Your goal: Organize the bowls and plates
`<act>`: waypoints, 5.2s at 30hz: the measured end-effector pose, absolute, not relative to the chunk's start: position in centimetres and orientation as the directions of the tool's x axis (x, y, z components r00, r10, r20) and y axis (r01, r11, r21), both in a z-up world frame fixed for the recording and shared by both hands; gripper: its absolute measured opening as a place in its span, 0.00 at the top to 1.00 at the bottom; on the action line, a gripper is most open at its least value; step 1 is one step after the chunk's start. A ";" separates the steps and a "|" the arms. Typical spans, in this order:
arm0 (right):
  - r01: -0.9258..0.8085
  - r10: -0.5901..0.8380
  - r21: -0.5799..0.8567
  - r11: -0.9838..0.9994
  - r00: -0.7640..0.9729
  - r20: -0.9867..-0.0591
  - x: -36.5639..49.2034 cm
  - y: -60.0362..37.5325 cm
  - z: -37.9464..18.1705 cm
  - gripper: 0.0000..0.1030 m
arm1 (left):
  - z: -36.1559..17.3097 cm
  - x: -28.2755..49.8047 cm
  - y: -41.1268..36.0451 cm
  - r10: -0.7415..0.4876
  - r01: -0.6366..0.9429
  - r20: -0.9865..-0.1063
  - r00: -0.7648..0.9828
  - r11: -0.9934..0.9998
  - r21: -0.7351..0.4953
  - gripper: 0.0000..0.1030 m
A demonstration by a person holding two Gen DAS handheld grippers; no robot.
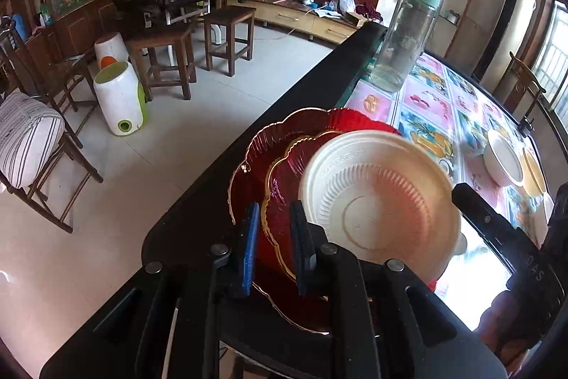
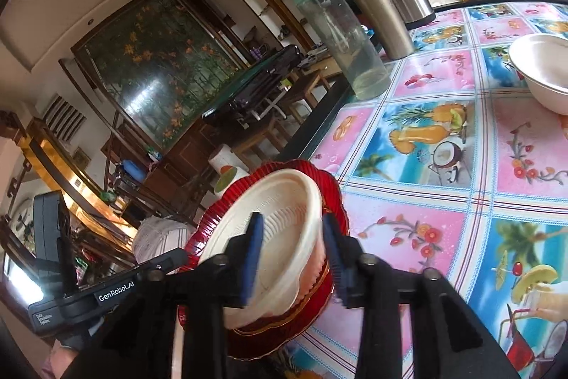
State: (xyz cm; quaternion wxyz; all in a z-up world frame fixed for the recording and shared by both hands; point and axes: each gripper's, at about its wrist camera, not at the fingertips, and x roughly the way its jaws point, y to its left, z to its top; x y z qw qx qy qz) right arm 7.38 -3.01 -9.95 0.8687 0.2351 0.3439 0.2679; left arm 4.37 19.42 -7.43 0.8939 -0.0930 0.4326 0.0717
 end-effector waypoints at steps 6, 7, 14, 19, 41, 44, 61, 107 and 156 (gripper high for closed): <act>-0.262 0.609 0.628 0.733 0.663 -0.435 7.3 -6.3 -9.5 0.59 | -6.1 4.0 18.0 0.031 -0.175 -0.763 0.646 0.979 -0.108 0.86; -0.251 0.601 0.630 0.735 0.672 -0.433 7.2 -7.0 -9.4 0.59 | -5.8 3.9 17.5 0.022 -0.161 -0.757 0.653 0.981 -0.110 0.86; -0.150 0.520 0.647 0.747 0.739 -0.429 6.9 -14.3 -9.2 0.59 | -4.2 3.2 12.6 -0.049 -0.043 -0.730 0.682 0.993 -0.107 0.61; -0.082 0.440 0.655 0.752 0.801 -0.405 5.2 -20.3 -8.7 0.58 | -4.1 3.0 6.7 -0.112 0.096 -0.740 0.664 0.993 -0.065 0.49; 0.309 0.042 0.531 0.789 0.835 -0.549 2.2 -51.1 -0.3 0.43 | -2.6 11.4 -21.8 -0.452 0.457 -0.872 0.189 0.826 -0.329 0.40; 0.378 0.073 0.585 0.718 0.794 -0.603 3.3 -54.0 -2.8 0.43 | -2.2 13.4 -24.2 -0.450 0.430 -0.877 0.170 0.835 -0.345 0.33; 0.368 0.334 0.781 0.505 0.751 -0.570 3.4 -56.2 -11.1 0.43 | -6.3 16.9 -30.6 -0.550 0.321 -0.828 0.110 0.808 -0.494 0.33; 0.437 0.302 0.721 0.538 0.699 -0.649 4.8 -55.4 -12.1 0.74 | -8.8 16.4 -31.7 -0.491 0.373 -0.851 0.185 0.837 -0.401 0.79; 0.264 0.348 0.693 0.671 0.713 -0.608 3.9 -39.8 -13.0 0.91 | -10.0 10.9 -13.6 -0.537 0.237 -0.809 0.240 0.840 -0.488 0.93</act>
